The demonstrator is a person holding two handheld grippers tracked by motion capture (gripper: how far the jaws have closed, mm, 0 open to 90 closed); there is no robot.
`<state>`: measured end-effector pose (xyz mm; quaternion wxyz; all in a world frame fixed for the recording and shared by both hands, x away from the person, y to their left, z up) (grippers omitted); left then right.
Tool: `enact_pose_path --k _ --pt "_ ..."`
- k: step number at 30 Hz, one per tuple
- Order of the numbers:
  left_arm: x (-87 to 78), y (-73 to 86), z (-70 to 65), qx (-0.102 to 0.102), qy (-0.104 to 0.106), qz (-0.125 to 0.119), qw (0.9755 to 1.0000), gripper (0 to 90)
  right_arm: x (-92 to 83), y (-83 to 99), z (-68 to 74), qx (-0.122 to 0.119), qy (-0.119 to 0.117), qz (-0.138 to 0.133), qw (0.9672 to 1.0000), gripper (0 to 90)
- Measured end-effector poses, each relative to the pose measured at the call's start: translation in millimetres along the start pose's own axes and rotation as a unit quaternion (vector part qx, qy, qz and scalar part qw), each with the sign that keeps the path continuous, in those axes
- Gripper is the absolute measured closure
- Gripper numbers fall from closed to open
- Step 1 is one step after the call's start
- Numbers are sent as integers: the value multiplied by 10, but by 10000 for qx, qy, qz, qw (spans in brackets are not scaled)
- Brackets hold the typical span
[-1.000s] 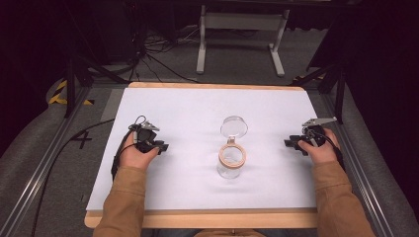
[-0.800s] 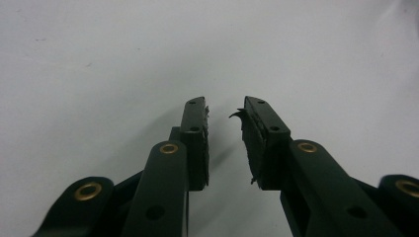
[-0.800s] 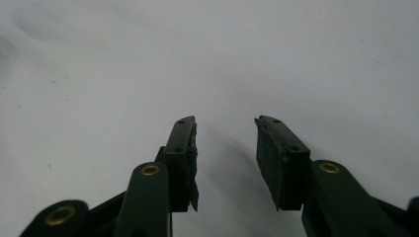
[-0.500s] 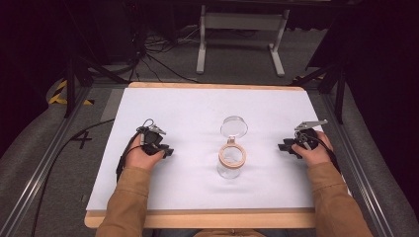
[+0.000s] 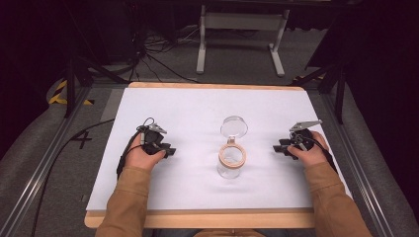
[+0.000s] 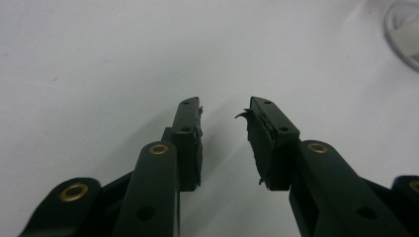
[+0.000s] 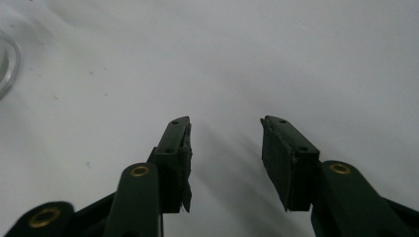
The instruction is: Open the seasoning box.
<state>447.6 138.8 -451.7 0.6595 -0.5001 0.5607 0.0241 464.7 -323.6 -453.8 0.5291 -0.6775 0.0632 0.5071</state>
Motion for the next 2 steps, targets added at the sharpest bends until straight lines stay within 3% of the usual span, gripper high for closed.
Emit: enact_pose_path --k 1,2 --pt "-13 -11 -13 -52 15 -54 10000 652 -8 -4 7 22 -5 -2 10000 549" --pt "-41 -29 -10 58 17 -61 10000 646 -14 -14 13 39 -20 -37 10000 545"
Point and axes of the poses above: each handheld gripper's, and its own axes: x roughly forward along the jaws, y roughly out of its underside, z roughly to its left, the point moved 4 cm from there along x, roughly forward along the jaws, and after that the axes turned 3 degrees about x, right-handed, at the moved point
